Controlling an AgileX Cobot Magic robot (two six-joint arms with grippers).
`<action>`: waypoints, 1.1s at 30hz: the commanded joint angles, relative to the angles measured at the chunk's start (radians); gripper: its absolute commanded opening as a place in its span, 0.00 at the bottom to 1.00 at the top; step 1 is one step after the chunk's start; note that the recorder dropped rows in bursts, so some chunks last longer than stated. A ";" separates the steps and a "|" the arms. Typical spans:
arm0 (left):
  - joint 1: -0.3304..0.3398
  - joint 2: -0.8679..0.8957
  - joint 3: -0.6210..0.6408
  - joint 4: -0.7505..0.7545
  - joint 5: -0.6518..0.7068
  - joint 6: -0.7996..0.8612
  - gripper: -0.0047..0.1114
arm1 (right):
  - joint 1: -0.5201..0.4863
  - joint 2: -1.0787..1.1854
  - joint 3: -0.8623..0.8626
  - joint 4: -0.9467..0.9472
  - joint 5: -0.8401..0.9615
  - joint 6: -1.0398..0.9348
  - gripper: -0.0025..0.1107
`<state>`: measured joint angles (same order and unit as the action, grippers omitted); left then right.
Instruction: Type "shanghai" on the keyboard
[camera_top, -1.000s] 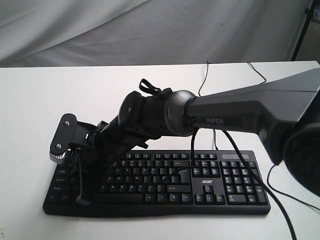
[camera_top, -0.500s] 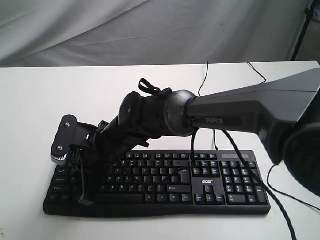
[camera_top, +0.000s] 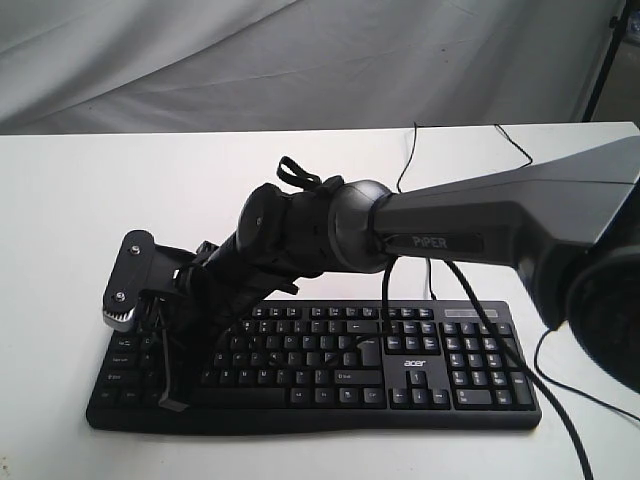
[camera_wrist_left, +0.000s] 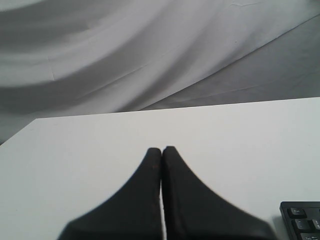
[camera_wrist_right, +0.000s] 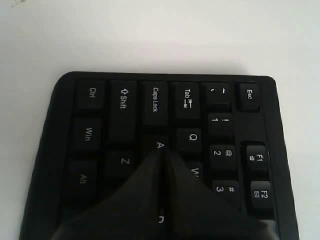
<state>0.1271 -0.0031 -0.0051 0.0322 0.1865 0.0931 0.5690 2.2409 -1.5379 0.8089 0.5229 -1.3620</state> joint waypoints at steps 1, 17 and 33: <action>-0.004 0.003 0.005 -0.001 -0.003 -0.003 0.05 | 0.001 0.000 0.005 0.000 -0.003 -0.020 0.02; -0.004 0.003 0.005 -0.001 -0.003 -0.003 0.05 | 0.001 0.000 0.005 0.000 -0.003 -0.022 0.02; -0.004 0.003 0.005 -0.001 -0.003 -0.003 0.05 | 0.001 0.017 0.005 0.018 -0.011 -0.055 0.02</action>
<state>0.1271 -0.0031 -0.0051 0.0322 0.1865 0.0931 0.5690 2.2600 -1.5379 0.8223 0.5156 -1.4096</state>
